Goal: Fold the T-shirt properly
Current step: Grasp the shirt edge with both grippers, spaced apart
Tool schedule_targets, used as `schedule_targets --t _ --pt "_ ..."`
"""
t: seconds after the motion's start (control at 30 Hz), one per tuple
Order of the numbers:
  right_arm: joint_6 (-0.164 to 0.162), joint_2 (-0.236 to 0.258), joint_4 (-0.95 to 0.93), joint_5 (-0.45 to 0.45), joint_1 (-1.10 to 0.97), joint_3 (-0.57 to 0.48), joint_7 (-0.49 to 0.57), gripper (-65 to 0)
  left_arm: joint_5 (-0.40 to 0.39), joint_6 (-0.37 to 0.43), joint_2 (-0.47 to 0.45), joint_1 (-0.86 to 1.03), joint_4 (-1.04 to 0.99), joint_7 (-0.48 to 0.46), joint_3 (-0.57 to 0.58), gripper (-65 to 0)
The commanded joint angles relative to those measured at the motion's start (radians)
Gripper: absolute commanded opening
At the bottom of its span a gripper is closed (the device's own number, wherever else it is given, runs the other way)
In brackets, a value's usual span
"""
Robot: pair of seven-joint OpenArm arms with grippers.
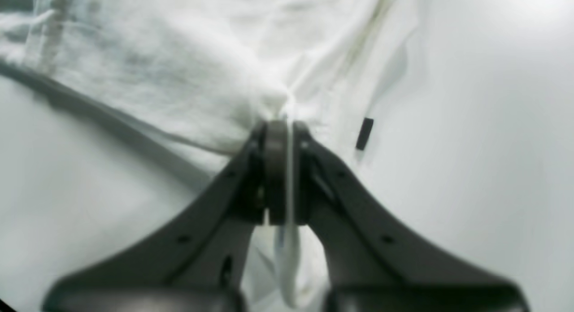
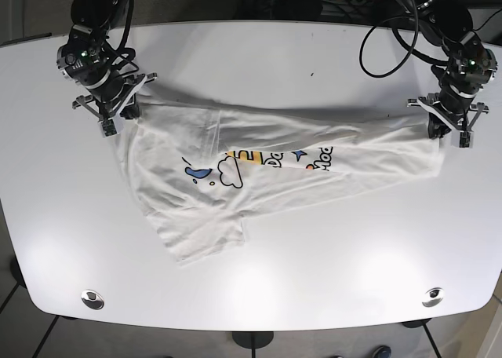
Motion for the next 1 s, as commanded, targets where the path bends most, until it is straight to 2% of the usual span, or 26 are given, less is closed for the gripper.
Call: schedule_targets --t 0.03,0.27,0.33,0.43,0.5,0.57,0.67,0.77,0.83,0.87,0.9,0.93,1.0 --pt "0.006 0.007 0.016 0.014 0.005 0.005 0.016 -63.1 -0.015 -0.001 -0.012 -0.008 0.034 -0.016 -0.004 -64.2" --pt "0.006 0.007 0.117 0.014 -0.032 0.006 0.018 -61.7 -0.015 -0.001 -0.012 -0.021 0.053 -0.016 -0.004 -64.9" --pt "0.006 0.007 0.114 0.014 -0.035 0.006 0.016 -49.5 -0.015 -0.001 -0.012 -0.021 0.051 -0.016 -0.004 -64.9" --pt "0.006 0.007 0.111 0.014 -0.038 0.009 0.018 -25.2 -0.015 -0.001 -0.012 -0.021 0.051 -0.016 -0.004 -64.9" --pt "0.006 0.007 0.108 0.016 -0.048 0.009 0.018 -19.8 -0.015 -0.001 -0.012 -0.021 0.050 -0.016 -0.004 -64.9" --pt "0.006 0.007 0.090 0.029 -0.048 0.009 0.018 -19.8 -0.015 -0.001 -0.012 -0.021 0.050 -0.016 -0.004 -64.9" --pt "0.005 0.014 0.016 0.097 -0.049 0.009 0.018 -19.8 -0.015 -0.001 -0.012 -0.021 0.050 -0.016 -0.004 -64.9" --pt "0.003 0.011 0.002 0.105 -0.052 0.009 0.018 -21.1 -0.015 -0.001 -0.012 -0.021 0.050 -0.016 -0.004 -64.9" --pt "0.002 0.008 0.002 0.105 -0.052 0.009 0.018 -31.2 -0.015 -0.001 -0.012 -0.021 0.050 -0.016 -0.004 -64.9" --pt "0.000 0.008 0.002 0.105 -0.052 0.009 0.018 -39.6 -0.015 -0.001 -0.012 -0.021 0.050 -0.016 -0.004 -64.9" --pt "-0.002 0.008 0.002 0.105 -0.052 0.009 0.018 -53.3 -0.015 -0.001 -0.012 -0.021 0.050 -0.016 -0.004 -64.9" --pt "-0.002 0.010 0.002 0.105 -0.051 0.009 0.018 -61.0 -0.015 -0.001 -0.012 -0.021 0.050 -0.016 -0.004 -64.9" --pt "-0.002 0.014 0.005 0.105 -0.049 0.009 0.018 -62.3 -0.017 -0.001 -0.012 -0.021 0.056 -0.016 -0.004 -64.9"
